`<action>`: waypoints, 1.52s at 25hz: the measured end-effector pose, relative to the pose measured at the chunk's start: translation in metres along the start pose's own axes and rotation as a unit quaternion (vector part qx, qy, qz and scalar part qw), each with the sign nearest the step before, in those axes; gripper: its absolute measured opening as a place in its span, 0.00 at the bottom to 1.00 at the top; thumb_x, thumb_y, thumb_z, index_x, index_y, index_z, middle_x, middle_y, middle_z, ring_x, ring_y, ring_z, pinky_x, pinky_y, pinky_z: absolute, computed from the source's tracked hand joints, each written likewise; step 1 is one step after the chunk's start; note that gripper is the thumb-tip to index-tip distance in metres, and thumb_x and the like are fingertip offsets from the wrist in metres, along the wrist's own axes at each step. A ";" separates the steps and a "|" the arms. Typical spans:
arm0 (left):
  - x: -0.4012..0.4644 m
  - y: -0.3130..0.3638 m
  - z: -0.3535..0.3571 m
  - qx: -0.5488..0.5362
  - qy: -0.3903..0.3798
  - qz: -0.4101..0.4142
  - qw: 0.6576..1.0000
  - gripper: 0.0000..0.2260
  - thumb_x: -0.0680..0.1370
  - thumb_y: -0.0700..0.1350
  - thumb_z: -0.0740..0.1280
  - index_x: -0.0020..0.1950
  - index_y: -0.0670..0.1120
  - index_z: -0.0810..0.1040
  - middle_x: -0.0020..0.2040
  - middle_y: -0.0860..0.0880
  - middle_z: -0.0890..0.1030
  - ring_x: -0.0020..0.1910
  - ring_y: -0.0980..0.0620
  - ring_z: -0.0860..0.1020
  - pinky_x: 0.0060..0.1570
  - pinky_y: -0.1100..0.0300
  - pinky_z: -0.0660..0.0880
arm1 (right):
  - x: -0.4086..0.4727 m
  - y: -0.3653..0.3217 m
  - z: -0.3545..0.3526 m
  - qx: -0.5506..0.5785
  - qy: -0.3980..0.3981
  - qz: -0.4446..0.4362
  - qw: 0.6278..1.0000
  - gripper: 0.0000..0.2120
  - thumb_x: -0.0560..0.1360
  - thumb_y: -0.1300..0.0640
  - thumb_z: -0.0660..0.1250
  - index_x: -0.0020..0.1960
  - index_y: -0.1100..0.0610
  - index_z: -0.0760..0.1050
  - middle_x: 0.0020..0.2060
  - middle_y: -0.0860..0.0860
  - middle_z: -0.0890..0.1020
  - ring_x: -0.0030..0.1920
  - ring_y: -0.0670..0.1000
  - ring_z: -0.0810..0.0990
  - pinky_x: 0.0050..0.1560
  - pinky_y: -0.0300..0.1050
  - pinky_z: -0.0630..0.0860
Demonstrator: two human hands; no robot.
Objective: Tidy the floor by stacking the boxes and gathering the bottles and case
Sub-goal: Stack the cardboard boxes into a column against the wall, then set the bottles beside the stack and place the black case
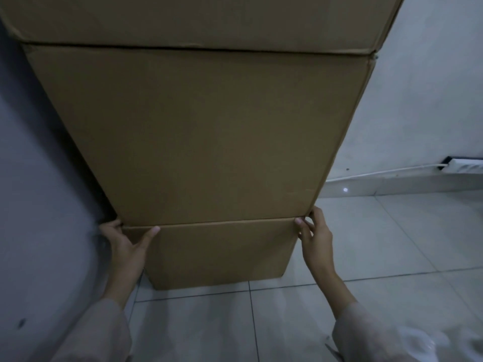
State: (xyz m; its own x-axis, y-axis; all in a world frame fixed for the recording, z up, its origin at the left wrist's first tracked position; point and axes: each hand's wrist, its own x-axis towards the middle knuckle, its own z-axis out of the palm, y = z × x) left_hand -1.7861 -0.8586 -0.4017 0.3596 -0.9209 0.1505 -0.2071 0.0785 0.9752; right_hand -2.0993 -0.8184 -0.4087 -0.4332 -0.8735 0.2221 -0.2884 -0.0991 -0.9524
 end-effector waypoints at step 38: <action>-0.356 0.006 0.158 0.275 -0.868 0.204 0.358 0.20 0.68 0.48 0.72 0.56 0.46 0.70 0.48 0.53 0.74 0.51 0.52 0.75 0.48 0.65 0.71 | -0.233 0.026 -0.275 -0.404 -0.290 0.307 0.812 0.16 0.77 0.61 0.61 0.64 0.57 0.71 0.63 0.54 0.76 0.61 0.53 0.75 0.55 0.39 0.67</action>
State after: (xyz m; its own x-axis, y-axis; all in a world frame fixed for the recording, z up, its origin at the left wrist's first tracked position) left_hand -2.0588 -0.5904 -0.4749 -0.8127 0.2381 -0.5318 -0.2394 0.6956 0.6774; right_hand -2.2409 -0.4861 -0.4279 -0.2995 -0.7412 -0.6008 -0.7372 0.5795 -0.3474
